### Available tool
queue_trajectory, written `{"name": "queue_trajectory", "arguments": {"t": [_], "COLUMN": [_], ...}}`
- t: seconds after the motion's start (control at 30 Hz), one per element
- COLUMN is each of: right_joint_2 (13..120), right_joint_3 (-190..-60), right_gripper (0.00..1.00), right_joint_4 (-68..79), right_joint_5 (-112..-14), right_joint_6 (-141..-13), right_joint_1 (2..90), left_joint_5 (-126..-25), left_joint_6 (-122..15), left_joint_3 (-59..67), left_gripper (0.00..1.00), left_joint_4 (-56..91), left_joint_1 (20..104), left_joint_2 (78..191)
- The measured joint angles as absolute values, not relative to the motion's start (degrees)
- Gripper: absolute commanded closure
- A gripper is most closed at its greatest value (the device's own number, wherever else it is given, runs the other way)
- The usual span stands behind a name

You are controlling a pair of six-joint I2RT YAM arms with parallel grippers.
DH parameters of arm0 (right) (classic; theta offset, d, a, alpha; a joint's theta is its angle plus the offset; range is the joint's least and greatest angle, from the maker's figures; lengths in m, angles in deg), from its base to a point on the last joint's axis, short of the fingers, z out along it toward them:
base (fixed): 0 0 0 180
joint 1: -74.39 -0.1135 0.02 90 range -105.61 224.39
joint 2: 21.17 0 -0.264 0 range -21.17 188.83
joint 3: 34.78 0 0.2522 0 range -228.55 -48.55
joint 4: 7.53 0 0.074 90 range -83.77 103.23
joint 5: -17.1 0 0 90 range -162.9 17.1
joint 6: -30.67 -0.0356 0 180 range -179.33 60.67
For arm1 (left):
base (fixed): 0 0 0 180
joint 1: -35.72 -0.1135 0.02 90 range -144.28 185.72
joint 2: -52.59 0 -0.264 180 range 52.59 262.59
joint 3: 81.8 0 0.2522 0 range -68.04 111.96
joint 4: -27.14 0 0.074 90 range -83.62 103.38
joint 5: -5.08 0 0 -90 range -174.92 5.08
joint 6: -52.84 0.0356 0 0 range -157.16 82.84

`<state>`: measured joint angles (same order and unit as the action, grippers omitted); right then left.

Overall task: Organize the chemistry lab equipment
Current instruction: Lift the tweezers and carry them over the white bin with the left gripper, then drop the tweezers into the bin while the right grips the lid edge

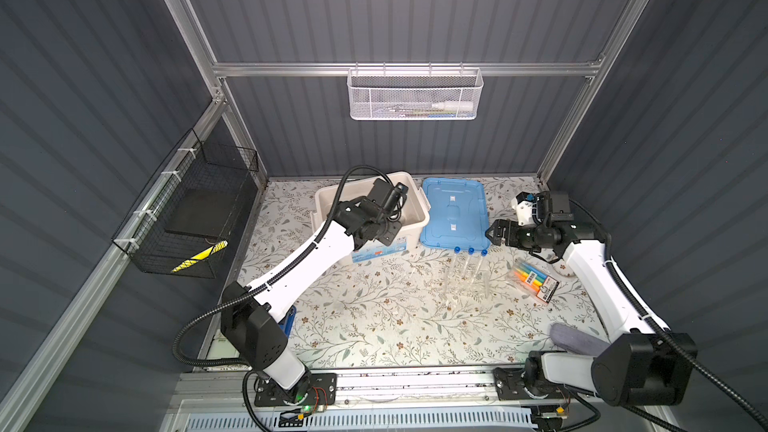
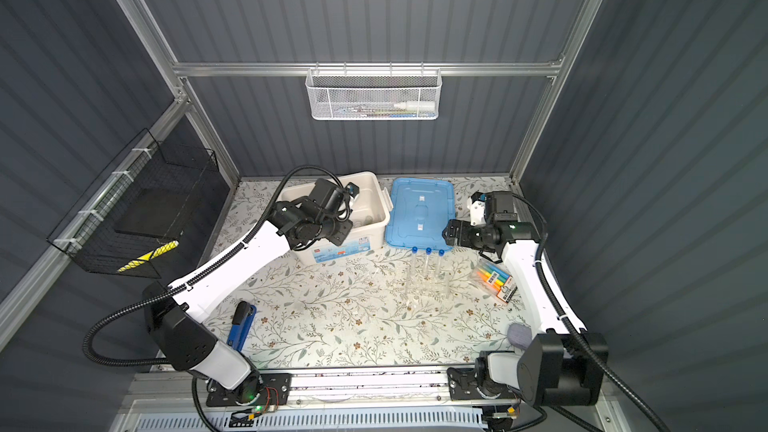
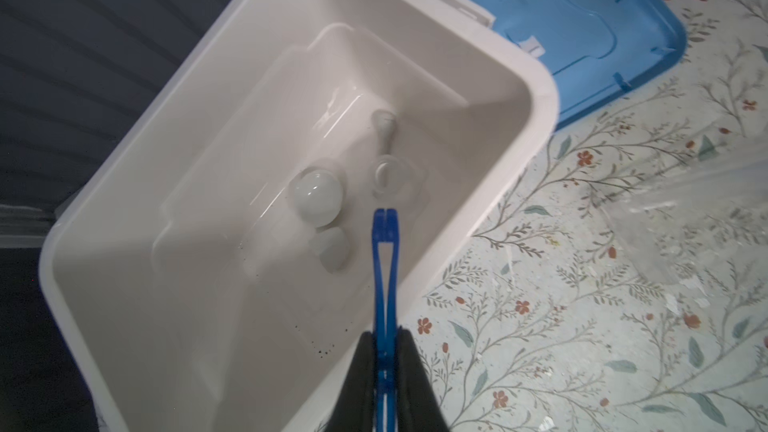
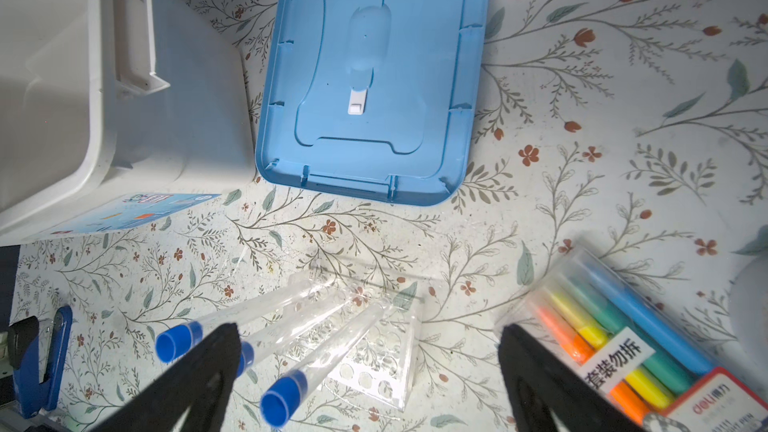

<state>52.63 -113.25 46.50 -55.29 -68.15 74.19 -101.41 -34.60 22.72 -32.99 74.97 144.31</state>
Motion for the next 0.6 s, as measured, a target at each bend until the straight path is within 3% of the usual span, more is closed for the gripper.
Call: {"name": "queue_trajectory", "arguments": {"t": [0.3, 0.6], "right_joint_2": [54.94, 60.01], "right_joint_3": [-114.26, -117.03], "right_gripper": [0.04, 0.08], "right_joint_4": [46.50, 46.17], "right_joint_5": [-55.27, -55.31], "right_joint_6": [-68.26, -68.17], "right_joint_1": [74.19, 74.19], "left_joint_5": [-102.27, -100.84], "left_joint_6": [-37.90, -40.87], "left_joint_3": [24.10, 25.24], "left_gripper": [0.88, 0.92], "left_joint_4": [-33.08, -32.91], "left_joint_1": [65.50, 59.40], "left_joint_2": [145.43, 153.69]}}
